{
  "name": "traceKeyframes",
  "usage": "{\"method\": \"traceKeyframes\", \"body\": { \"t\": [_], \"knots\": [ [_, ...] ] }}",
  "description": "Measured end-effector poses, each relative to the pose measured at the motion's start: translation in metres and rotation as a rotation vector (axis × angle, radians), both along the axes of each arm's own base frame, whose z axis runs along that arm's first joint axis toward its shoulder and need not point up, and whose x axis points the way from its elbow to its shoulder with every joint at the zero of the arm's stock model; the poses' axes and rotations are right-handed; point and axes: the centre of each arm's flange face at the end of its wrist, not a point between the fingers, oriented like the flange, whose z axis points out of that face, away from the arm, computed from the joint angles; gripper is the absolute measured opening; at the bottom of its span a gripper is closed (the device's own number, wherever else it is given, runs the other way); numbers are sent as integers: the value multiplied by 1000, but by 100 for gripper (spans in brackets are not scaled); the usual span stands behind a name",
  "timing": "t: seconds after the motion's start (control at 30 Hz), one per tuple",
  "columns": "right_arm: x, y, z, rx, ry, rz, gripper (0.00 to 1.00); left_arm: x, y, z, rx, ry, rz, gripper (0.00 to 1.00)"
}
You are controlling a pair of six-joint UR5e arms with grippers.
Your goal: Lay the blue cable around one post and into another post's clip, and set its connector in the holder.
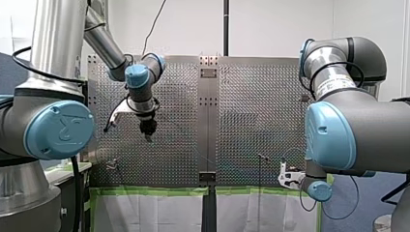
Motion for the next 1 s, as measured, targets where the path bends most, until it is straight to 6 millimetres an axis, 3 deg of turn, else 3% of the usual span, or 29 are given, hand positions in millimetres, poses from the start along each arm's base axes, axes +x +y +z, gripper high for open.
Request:
{"method": "traceKeyframes", "body": {
  "t": [0.3, 1.0],
  "knots": [
    [5, 2, 0, 0, 3, 8, 0, -31, -14, -51, 69, 45, -51, 100],
    [12, 4, 0, -3, 3, 24, 0, -59, -73, -119, 117, 13, -264, 100]
  ]
}}
